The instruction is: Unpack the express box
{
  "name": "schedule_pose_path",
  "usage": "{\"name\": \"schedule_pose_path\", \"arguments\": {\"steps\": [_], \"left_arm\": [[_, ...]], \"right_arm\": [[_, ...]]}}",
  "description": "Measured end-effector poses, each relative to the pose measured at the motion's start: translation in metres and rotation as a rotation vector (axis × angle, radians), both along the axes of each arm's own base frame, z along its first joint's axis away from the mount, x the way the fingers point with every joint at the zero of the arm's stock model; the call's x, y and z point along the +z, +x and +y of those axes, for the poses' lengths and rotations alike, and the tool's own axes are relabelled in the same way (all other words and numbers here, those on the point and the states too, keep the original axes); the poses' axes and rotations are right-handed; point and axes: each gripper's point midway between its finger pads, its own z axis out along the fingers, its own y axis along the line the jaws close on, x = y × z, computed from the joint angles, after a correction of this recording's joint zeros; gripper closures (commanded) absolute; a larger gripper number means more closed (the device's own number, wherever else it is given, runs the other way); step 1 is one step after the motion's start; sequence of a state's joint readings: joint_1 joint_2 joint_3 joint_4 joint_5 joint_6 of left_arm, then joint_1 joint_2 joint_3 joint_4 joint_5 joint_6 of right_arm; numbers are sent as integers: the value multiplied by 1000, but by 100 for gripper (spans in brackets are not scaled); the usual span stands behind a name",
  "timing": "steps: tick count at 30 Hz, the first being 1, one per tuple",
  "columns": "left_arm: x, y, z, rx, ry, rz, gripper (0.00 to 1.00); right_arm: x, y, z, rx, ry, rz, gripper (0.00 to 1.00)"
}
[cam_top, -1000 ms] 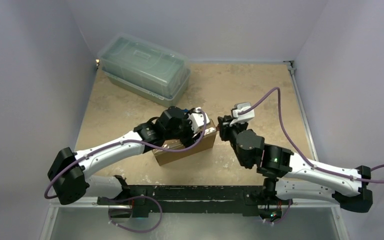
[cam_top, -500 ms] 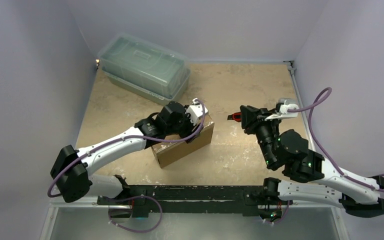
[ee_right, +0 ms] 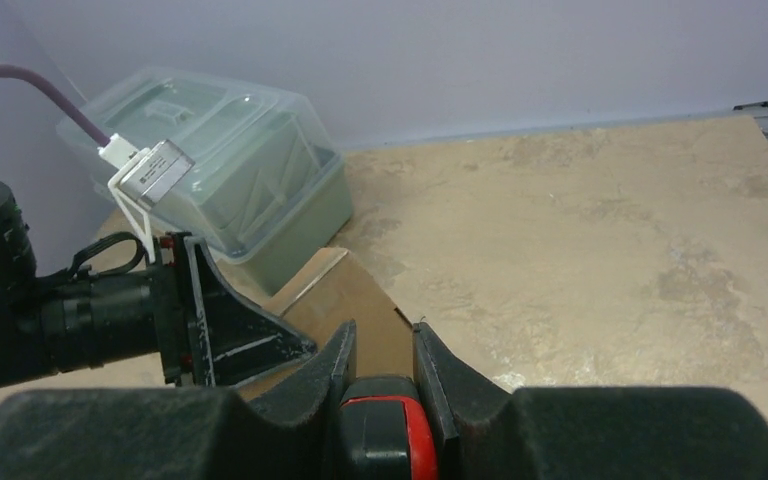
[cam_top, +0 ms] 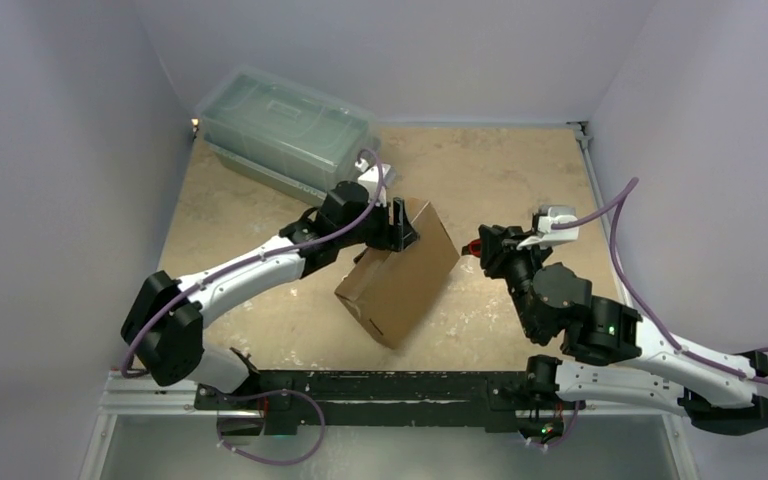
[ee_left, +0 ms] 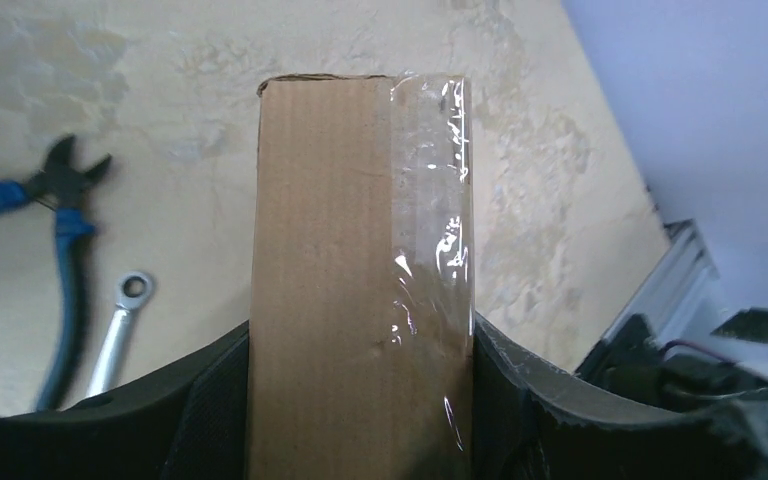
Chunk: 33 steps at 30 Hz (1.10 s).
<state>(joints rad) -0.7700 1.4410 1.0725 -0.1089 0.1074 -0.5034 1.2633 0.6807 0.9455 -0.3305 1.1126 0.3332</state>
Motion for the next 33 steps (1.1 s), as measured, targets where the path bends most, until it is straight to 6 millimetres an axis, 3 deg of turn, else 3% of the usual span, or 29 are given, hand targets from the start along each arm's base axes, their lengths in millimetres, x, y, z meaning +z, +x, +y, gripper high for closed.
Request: {"name": "schedule_pose_path", "arguments": {"steps": [8, 17, 21, 26, 29, 33], "left_arm": [[-51, 4, -10, 183, -264, 263, 70], [-90, 9, -19, 344, -584, 431, 67], [-101, 6, -30, 385, -671, 441, 43], [-98, -7, -52, 368, -652, 388, 21], [-104, -9, -55, 360, -592, 363, 18], [-122, 2, -38, 395, -448, 341, 9]], "right_arm": [[-5, 0, 0, 0, -4, 9, 100], [-17, -1, 1, 2, -27, 32, 100], [-21, -1, 2, 5, -40, 39, 100], [-23, -1, 4, 13, -34, 43, 100], [-27, -2, 8, 26, -35, 50, 100], [-38, -1, 12, 29, -57, 63, 100]]}}
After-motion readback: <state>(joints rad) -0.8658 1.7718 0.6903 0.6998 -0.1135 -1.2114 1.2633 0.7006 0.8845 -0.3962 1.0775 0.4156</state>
